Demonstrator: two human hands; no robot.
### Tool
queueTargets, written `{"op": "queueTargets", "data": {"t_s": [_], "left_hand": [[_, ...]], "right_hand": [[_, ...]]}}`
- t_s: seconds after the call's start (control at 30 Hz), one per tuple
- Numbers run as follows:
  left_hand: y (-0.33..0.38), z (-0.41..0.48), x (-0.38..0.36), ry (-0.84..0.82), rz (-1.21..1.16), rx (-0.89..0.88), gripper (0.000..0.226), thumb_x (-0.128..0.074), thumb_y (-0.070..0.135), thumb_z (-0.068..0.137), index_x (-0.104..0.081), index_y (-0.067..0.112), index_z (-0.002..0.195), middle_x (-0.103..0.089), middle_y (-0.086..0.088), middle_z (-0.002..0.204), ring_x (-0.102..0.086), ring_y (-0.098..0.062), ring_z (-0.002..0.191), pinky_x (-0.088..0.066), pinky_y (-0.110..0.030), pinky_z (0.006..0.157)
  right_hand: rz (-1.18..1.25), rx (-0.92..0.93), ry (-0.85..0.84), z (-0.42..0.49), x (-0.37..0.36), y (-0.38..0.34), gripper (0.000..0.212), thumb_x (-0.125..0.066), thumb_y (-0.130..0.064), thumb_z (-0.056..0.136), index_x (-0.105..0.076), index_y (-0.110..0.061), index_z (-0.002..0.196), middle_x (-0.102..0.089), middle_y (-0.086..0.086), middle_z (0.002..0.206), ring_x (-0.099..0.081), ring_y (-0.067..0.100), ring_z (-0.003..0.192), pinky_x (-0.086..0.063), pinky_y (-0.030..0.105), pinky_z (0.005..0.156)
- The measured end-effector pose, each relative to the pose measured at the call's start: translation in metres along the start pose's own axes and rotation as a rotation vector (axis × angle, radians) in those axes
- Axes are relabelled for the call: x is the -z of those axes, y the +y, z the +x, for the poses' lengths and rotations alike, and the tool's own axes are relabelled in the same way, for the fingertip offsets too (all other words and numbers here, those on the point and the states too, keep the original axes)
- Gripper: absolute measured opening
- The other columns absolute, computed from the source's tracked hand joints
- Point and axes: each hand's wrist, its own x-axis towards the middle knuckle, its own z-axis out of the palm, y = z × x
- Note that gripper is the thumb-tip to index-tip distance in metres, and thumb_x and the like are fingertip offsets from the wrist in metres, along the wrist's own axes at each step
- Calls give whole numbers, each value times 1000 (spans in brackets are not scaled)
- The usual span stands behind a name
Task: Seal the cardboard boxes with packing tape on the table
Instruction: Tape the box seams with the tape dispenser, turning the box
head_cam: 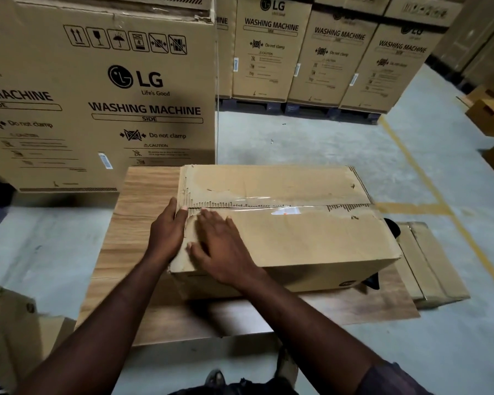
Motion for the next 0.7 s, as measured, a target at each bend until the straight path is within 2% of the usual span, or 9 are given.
{"op": "queueTargets", "data": {"t_s": [0.1, 0.17, 0.27, 0.33, 0.4, 0.5, 0.53, 0.6, 0.7], "left_hand": [[-18, 3, 4, -124, -168, 100, 61, -48, 62, 91, -61, 23, 135, -65, -2, 134, -61, -24, 123, -44, -45, 110], [-23, 0, 2, -193, -387, 205, 46, -48, 53, 99, -67, 19, 124, -73, -5, 118, -70, -21, 106, -52, -44, 99], [-23, 2, -3, -244, -551, 297, 38, -44, 42, 105, -70, 16, 113, -76, -6, 106, -72, -19, 96, -55, -34, 89], [-19, 8, -2, -230, -582, 318, 38, -44, 41, 105, -70, 14, 109, -76, -4, 105, -70, -19, 101, -52, -32, 93], [-11, 20, 4, -166, -605, 363, 38, -46, 40, 105, -70, 12, 99, -76, -3, 91, -69, -20, 90, -52, -31, 81], [11, 48, 11, -80, -518, 283, 32, -46, 33, 105, -64, 15, 85, -68, 11, 61, -59, -14, 74, -42, -30, 66], [22, 58, 12, -83, -477, 240, 27, -47, 29, 105, -64, 15, 89, -68, 13, 64, -58, -12, 76, -42, -28, 68], [41, 80, 5, -105, -379, 137, 21, -56, 24, 101, -64, 12, 117, -73, 5, 99, -60, -14, 92, -48, -27, 80], [52, 109, -5, -110, 11, 56, 68, -71, 34, 91, -43, 15, 149, -52, -8, 146, -55, -23, 123, -43, -35, 108]], "right_hand": [[-63, -272, 80, 10, 0, 9, 80, -38, -50, 100, -16, -1, 159, -9, 18, 168, -6, 31, 156, 0, 52, 125], [-121, -372, 24, 14, -4, 7, 85, -36, -54, 101, -8, 0, 159, 2, 22, 167, 6, 35, 155, 5, 52, 124], [-113, -252, -13, 18, -14, -12, 84, -35, -56, 100, -13, 1, 159, 3, 26, 166, 8, 43, 153, 3, 53, 125], [16, -31, -33, 22, -18, -24, 70, -43, -39, 100, -28, 0, 155, -19, 26, 163, -13, 42, 153, -10, 50, 125], [225, 100, -3, 24, -15, -29, 62, -54, -22, 93, -40, 0, 149, -44, 22, 152, -38, 35, 142, -27, 46, 120], [285, -10, 237, 28, -12, -23, 66, -56, -31, 93, -39, -4, 150, -39, 16, 157, -32, 28, 146, -23, 45, 123], [205, -94, 209, 29, -12, -23, 76, -54, -42, 94, -30, -4, 155, -27, 17, 163, -19, 29, 152, -13, 46, 126], [15, -184, 49, 31, -17, -25, 99, -53, -63, 90, -14, -4, 159, -5, 21, 167, 2, 34, 155, 0, 50, 126], [-123, -204, -50, 36, -21, -37, 118, -58, -72, 81, -4, -1, 159, 9, 28, 165, 16, 43, 152, 6, 56, 124]]}}
